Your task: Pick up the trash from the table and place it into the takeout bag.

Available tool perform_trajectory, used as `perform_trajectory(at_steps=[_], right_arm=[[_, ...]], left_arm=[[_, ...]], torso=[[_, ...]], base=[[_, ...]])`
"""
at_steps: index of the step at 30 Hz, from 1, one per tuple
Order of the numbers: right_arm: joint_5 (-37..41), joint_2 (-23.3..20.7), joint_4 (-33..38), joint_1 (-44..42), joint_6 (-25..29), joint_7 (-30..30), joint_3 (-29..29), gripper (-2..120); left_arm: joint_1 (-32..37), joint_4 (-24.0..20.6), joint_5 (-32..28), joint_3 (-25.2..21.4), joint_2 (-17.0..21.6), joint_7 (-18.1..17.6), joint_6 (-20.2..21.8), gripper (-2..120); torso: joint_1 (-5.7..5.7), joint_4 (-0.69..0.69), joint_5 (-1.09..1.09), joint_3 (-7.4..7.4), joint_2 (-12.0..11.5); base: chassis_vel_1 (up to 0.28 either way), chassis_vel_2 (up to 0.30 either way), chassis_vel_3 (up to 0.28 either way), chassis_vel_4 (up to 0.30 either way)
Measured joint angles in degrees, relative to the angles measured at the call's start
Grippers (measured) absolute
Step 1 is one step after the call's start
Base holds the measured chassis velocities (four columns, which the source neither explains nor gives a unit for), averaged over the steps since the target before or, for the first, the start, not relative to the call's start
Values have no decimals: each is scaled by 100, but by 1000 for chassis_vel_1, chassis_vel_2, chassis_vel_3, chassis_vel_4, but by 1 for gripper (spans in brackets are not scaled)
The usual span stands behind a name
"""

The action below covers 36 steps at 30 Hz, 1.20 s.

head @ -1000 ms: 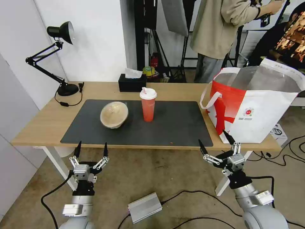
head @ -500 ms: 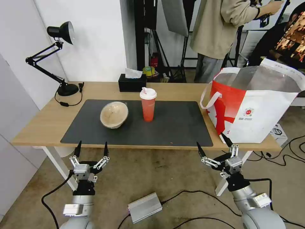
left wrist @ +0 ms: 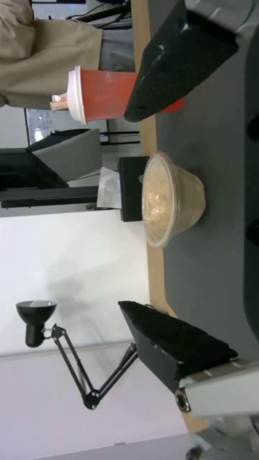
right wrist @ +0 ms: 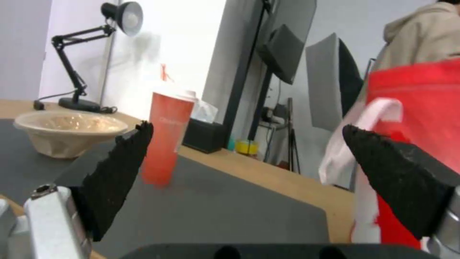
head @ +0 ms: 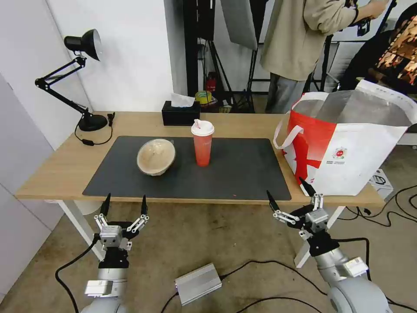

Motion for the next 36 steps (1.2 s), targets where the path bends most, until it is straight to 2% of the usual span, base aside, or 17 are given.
perform_trajectory(at_steps=[10, 14, 19, 24, 26, 28, 36], right_arm=[[191, -424, 11, 842, -539, 159, -396, 100], [389, -712, -188, 1430, -773, 257, -796, 100], [550, -864, -314, 1744, -941, 335, -986, 100], [833, -1059, -481, 2045, -1116, 342, -1068, 100], [1041, -1197, -599, 2142, -1242, 315, -1073, 100], [1307, -1275, -712, 2293, -1421, 228, -1158, 100], [1876, -1382, -1087, 2794, -1791, 115, -1493, 100]], left_arm=[[23, -1, 2, -7, -35, 2, -22, 100], [26, 41, 17, 0, -56, 6, -87, 100], [-27, 96, 41, 50, -60, 18, -88, 100], [-87, 176, 69, 127, -60, 27, -85, 100], [-141, 241, 77, 188, -27, 33, -45, 100], [-137, 266, 80, 189, -37, 34, -42, 100], [-107, 285, 108, 158, -88, 37, -32, 100]], torso=[[0, 0, 0, 0, 0], [0, 1, 0, 0, 0], [0, -1, 0, 0, 0], [0, 1, 0, 1, 0], [0, -4, 0, 0, 0], [0, 0, 1, 1, 0], [0, 0, 1, 0, 0]], base=[[0, 0, 0, 0], [0, 0, 0, 0], [0, 0, 0, 0], [0, 0, 0, 0], [0, 0, 0, 0], [0, 0, 0, 0], [0, 0, 0, 0]])
